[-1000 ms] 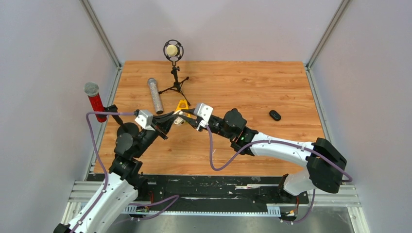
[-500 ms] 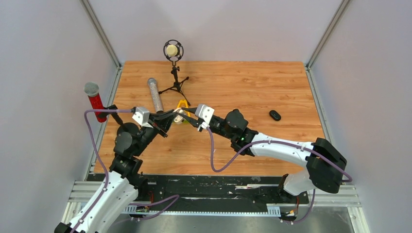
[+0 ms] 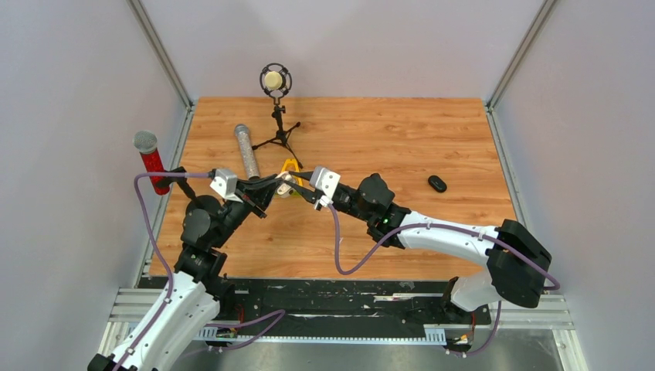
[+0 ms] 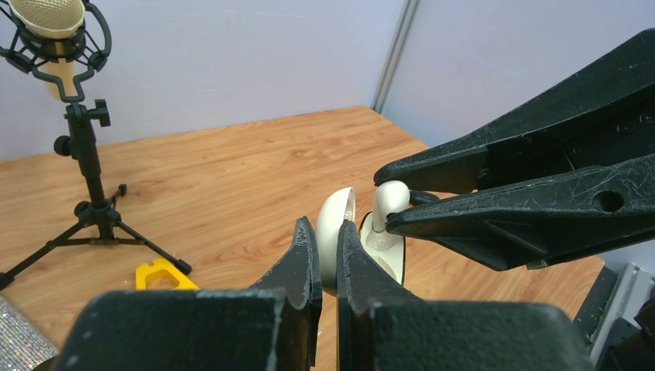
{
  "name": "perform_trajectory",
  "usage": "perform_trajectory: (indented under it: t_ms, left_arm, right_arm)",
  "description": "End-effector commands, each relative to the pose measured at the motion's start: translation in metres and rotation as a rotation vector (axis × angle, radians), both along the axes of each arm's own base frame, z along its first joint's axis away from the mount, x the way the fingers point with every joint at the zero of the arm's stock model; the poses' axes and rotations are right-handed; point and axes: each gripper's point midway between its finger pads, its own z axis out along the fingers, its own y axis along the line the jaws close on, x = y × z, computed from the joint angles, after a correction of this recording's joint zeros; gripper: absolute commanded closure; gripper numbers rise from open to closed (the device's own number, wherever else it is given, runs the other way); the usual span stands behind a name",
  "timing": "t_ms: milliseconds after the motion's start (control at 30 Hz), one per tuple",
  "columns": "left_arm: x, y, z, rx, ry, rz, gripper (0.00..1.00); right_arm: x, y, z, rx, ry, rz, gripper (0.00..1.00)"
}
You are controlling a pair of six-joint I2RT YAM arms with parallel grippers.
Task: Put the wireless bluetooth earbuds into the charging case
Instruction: Place the earbud in the charging case.
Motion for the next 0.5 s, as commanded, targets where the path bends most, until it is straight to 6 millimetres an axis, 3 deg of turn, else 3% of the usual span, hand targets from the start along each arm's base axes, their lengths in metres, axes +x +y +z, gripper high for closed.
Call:
perform_trajectory:
  t_ms: [0,300,467]
  left_arm:
    - [-0.010,0.007,0.058,-0.070,-0.165,0.010,1.00]
    - [-0.010,0.007,0.057,-0.060,-0.171,0.012,1.00]
    - [-0.008,0.008,0.056,-0.059,-0.164,0.023,1.00]
  right_arm:
    - [-0.001,0.000,-0.011,-0.042,-0.011,0.000,1.00]
    - [0.017,0.002,-0.017,-0.053,-0.014,-0.095,1.00]
    - [0.011,-0.001,-0.017,-0.058,-0.033,-0.080,1.00]
